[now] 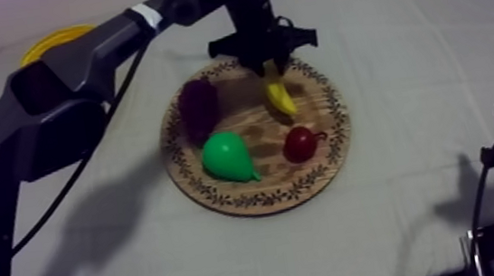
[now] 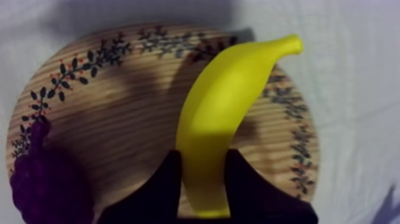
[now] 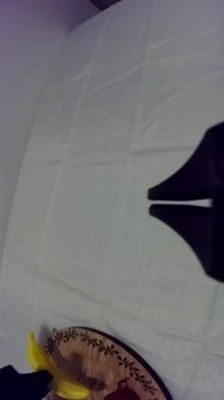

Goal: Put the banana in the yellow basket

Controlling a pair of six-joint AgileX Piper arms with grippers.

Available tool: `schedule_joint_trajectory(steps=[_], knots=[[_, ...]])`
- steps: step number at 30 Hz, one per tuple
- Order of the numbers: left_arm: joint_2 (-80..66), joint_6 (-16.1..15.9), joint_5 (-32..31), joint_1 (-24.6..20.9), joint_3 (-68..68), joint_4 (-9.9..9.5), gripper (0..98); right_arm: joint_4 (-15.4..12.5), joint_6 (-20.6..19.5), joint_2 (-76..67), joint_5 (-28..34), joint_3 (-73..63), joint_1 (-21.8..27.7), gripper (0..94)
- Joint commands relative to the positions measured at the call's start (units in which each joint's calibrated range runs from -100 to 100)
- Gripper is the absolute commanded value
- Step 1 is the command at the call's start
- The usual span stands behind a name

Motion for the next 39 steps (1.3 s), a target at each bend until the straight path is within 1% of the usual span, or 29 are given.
schedule_joint_trajectory(steps=[1,5,9,15,20,26,30,34,39], knots=[[-3.7,0.0,0.0,0.0,0.8,-0.89,26.0,0.0,0.0,0.0,0.0,0.0,0.0,0.3],[-12.1,0.7,0.1,-1.1,4.9,-2.56,26.6,0.0,0.0,0.0,0.0,0.0,0.0,0.3],[-21.8,1.6,0.1,-3.9,13.5,-4.49,27.2,0.0,0.0,0.0,0.0,0.0,0.0,0.3],[-35.8,2.1,0.1,-10.4,28.5,-6.96,27.5,0.0,0.0,0.0,0.0,0.0,0.0,0.3],[-44.1,2.0,0.1,-16.7,38.5,-8.40,27.8,0.0,0.0,0.0,0.0,0.0,0.0,0.3],[-48.4,1.3,-2.2,-23.9,47.4,-9.20,27.7,0.0,0.0,0.0,0.0,0.0,0.0,0.3],[-47.6,1.0,-4.1,-27.2,51.4,-9.62,27.9,0.0,-0.1,0.0,0.0,0.0,0.0,0.3],[-45.2,1.1,-6.2,-28.8,53.2,-9.83,28.1,0.0,0.0,0.0,0.0,0.0,0.0,0.3],[-41.5,1.6,-8.1,-29.2,52.6,-9.88,28.2,0.0,0.0,0.0,0.0,0.0,0.0,0.3]])
